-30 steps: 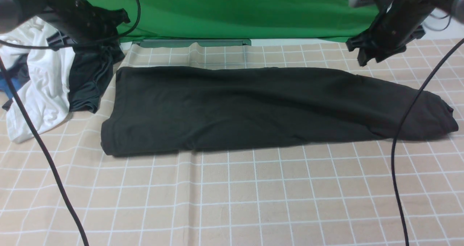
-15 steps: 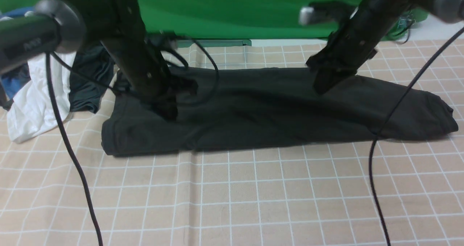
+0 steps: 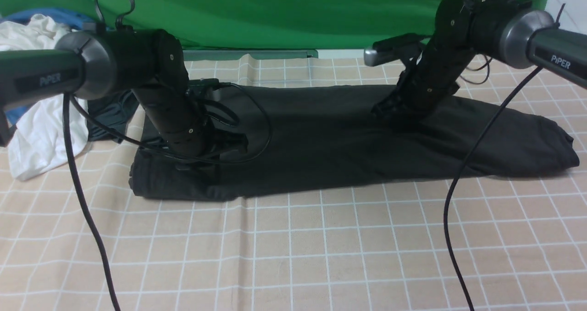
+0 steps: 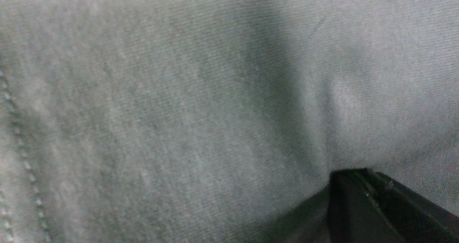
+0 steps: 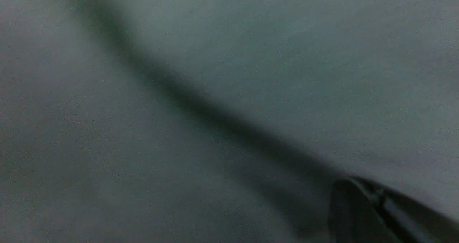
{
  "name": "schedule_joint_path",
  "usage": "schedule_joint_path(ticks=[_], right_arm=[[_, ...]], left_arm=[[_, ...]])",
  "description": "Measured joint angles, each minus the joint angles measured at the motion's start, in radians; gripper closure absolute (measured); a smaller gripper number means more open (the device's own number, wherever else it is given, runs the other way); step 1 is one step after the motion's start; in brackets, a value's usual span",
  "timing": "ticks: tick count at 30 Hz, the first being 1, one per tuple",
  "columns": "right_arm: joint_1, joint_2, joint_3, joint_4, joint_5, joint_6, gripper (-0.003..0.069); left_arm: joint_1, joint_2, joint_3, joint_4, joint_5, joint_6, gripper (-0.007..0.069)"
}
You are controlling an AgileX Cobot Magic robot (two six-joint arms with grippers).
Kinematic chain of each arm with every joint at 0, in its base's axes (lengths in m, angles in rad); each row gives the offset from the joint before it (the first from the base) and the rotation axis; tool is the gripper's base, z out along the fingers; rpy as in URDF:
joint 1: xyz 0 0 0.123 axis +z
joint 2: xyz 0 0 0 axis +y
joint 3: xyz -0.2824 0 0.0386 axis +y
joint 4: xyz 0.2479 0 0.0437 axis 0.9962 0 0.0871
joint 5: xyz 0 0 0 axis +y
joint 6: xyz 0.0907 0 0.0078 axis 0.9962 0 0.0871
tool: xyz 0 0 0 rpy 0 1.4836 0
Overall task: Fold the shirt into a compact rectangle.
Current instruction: 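Pull the folded dark garment lengthwise by its ends to straighten it flat on the table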
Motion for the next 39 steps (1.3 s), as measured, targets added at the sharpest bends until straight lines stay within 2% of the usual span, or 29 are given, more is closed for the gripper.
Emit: schedule_joint_path(ticks=[2,5,11,16,20,22,26,28,36,39], right_arm=[[-0.011,-0.011,-0.029,-0.092,-0.006,0.045,0.062],[-0.037,-0.039,-0.081,-0.151,0.052,0.069,0.0619],[-0.122,-0.141,-0.117,-0.17,0.245,0.067,0.0617],[-0.291,-0.232,-0.002,-0.162,0.276,0.117,0.0614],[-0.405,-0.235,0.085,-0.155,0.281,0.173,0.0547],[-0.44,-0.224,0.109,-0.123,0.262,0.173,0.0474],[-0.448,-0.176,0.113,-0.092,0.197,0.173,0.0333],[-0.446,-0.15,0.113,-0.08,0.164,0.173,0.0302],[-0.431,-0.075,0.114,-0.041,0.076,0.158,0.029],[-0.426,-0.062,0.114,-0.01,0.057,0.112,0.0367]], left_arm=[[0.001,0.0,0.0,0.002,0.007,0.0,0.0606],[0.001,-0.003,0.0,0.008,0.014,0.0,0.0606],[0.001,-0.038,0.009,0.027,0.037,0.001,0.0606],[0.002,-0.11,0.009,0.023,0.065,0.021,0.0606],[0.002,-0.118,0.009,0.006,0.09,0.043,0.0606],[0.002,-0.117,0.01,0.006,0.09,0.049,0.0606],[0.002,-0.116,0.01,0.004,0.081,0.049,0.0606],[0.002,-0.116,0.01,0.004,0.07,0.049,0.0606],[0.002,-0.116,0.01,0.003,0.053,0.055,0.0606],[0.002,-0.116,0.01,0.003,0.049,0.055,0.0606]])
